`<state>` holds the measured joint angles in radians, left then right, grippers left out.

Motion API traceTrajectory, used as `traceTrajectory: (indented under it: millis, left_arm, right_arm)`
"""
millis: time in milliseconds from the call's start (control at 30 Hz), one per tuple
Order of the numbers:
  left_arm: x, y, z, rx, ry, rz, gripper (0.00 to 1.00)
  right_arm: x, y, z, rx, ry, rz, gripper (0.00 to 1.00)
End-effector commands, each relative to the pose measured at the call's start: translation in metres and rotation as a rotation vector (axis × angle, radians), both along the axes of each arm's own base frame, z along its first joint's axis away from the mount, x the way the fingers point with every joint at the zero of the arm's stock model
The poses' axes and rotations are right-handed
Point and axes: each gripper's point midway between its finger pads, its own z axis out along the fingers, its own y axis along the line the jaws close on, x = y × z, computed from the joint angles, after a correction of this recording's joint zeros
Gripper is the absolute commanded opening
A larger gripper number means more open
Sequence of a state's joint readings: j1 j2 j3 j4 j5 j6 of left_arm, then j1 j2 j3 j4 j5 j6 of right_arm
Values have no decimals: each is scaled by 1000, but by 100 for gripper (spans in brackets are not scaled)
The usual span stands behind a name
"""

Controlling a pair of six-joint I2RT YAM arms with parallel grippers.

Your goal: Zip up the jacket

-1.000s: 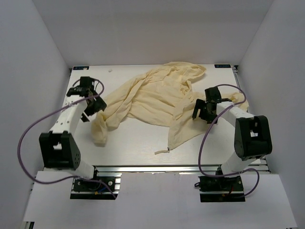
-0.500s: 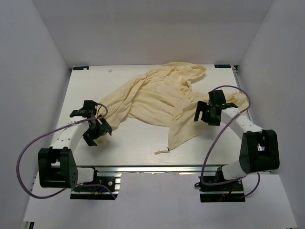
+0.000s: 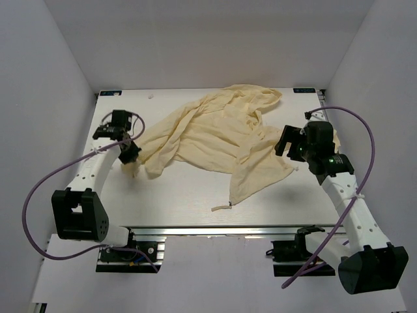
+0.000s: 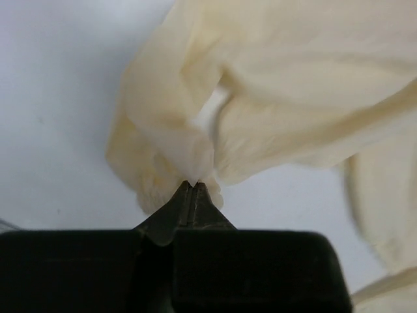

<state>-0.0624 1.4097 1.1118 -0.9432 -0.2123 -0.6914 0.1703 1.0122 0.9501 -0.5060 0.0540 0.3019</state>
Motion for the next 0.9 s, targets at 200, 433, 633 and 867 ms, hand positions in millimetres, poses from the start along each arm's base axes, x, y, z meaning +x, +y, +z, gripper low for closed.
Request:
traceTrajectory:
  millis: [200,433,633,867]
  left_arm:
    - [129,119,81,325,-201,310,13]
    - [161,124,52,150,-50,237,98]
    - [118,57,86,82,-213,61,98]
    - [56,-67,63,-90,-283,-228,98]
  right_arm:
    - [2,-5,-13,-45,65,0,89]
    - [4,-5,-16,-52,71,6,89]
    - [-3,4,-23,-25,73,60,89]
    - [-16,13,-46,4,124,109,89]
